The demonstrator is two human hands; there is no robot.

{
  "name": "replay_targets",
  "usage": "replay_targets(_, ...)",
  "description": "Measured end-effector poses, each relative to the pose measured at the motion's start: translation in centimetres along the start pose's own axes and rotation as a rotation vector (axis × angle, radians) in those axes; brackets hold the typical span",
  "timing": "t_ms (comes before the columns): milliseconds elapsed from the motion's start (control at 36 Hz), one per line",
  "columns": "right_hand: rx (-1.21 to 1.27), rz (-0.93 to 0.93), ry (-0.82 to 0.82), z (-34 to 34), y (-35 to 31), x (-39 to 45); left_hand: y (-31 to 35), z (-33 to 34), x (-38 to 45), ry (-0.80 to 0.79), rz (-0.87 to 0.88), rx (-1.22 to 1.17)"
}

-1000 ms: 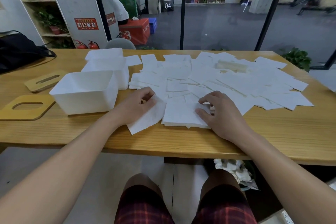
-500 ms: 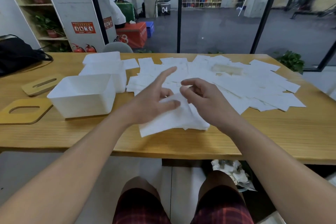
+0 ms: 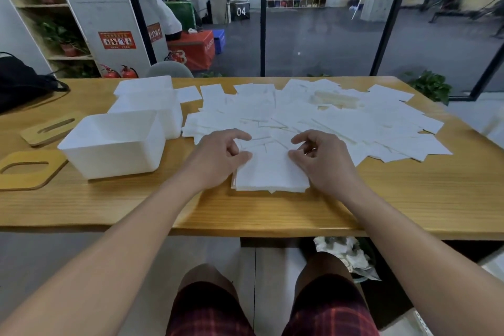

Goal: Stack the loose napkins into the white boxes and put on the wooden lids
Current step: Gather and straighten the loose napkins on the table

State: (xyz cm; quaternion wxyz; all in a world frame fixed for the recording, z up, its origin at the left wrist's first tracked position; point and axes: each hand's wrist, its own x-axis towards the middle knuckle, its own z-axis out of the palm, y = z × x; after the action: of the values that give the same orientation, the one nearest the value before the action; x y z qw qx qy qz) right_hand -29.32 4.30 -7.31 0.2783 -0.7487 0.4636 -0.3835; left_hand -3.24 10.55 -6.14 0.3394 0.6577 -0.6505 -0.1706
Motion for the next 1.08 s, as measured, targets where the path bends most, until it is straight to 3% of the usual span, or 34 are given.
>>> replay_targets(139,-0.221,-0.065,-0.015,-0.1,-0.2,-0.5,-0.7,0.2,-0.3,-0.013,0.028,0.166)
replay_targets(278,-0.366,0.018,-0.286,-1.2,-1.6,-0.4,-0.2,0.1,-0.3,-0.152,0.002,0.129)
replay_targets(361,-0.389,0.046,-0.366,-1.2,-1.8,-0.3,0.2,0.4,-0.4,-0.200,0.027,0.162)
replay_targets(639,-0.546,0.040,-0.450,-1.3,-2.2,1.3,0.1,0.5,0.6,-0.325,-0.026,0.288)
replay_targets(778,-0.588,-0.008,-0.472,-1.4,-2.9,1.4,0.5,0.3,1.0,-0.294,-0.035,0.227)
replay_targets(917,-0.490,-0.015,-0.457,-1.5,-2.9,1.0,1.3,0.3,0.0,-0.202,0.009,0.118)
replay_targets(1083,0.003,0.072,-0.282,-1.5,-2.3,-1.4,1.9,0.9,-3.4,0.062,0.028,-0.247)
